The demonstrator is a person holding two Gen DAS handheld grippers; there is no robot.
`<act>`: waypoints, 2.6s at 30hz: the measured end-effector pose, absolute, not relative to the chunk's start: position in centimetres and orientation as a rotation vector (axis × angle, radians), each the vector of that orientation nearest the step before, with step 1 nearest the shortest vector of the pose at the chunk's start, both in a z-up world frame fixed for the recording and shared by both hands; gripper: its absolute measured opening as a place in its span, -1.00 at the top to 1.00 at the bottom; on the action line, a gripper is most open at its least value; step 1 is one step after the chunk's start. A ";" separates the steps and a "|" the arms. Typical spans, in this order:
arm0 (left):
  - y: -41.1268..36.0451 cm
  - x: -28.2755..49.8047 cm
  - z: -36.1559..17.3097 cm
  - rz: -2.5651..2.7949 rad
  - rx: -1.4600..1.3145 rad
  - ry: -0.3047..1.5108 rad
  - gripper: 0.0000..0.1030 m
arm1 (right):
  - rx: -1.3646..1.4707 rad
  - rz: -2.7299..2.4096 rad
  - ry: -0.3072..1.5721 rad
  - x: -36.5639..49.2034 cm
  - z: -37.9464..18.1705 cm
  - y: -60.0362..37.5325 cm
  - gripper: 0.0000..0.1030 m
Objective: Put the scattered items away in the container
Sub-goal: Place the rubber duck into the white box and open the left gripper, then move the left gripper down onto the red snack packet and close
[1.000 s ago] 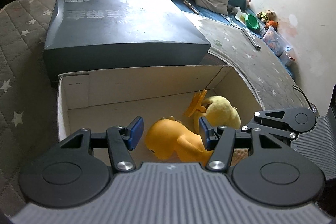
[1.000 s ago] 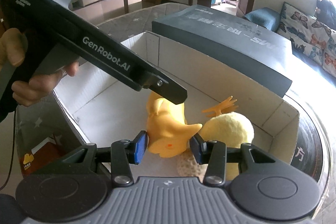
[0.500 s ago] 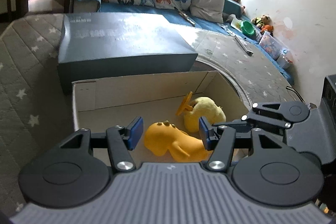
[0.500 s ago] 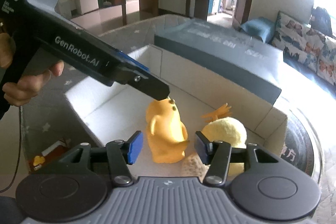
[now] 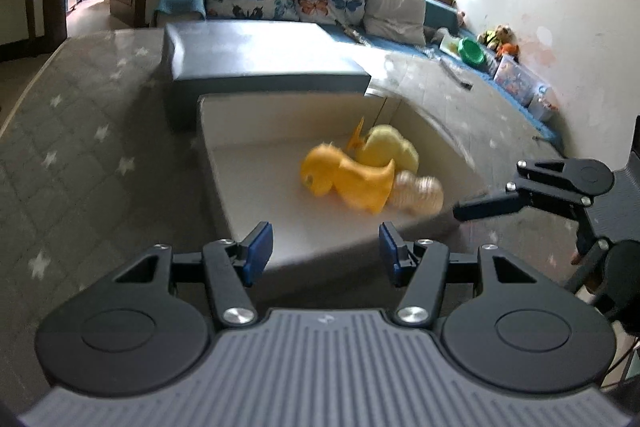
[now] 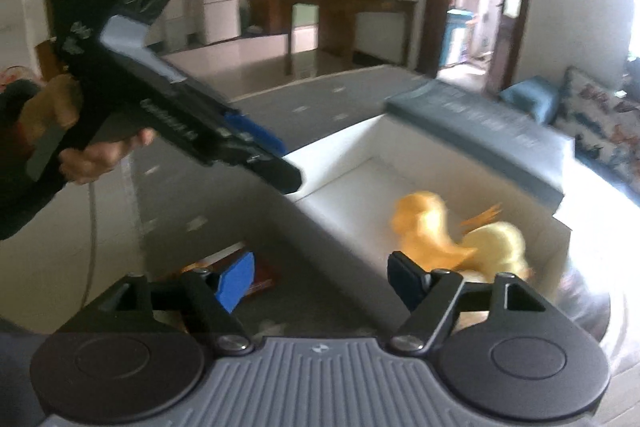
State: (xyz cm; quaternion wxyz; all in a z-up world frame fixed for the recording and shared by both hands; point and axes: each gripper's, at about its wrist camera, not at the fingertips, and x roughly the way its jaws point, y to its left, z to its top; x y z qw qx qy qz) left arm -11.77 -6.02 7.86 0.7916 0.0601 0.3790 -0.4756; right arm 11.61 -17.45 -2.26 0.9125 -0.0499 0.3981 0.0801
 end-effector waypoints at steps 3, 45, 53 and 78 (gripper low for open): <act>-4.9 -11.9 7.3 -1.014 0.116 0.830 -0.12 | -0.080 0.213 0.865 11.6 -3.8 -15.5 -0.52; -5.3 -14.1 3.3 -1.163 0.176 0.931 -0.13 | -0.181 0.066 0.909 11.9 -7.4 -12.7 -0.49; -5.8 -13.6 2.6 -1.139 0.152 0.969 -0.13 | -0.176 0.114 0.927 13.1 -8.5 -12.8 -0.27; -5.8 -14.2 2.5 -1.129 0.065 1.009 -0.12 | -0.221 0.138 0.906 11.8 -7.1 -13.0 -0.10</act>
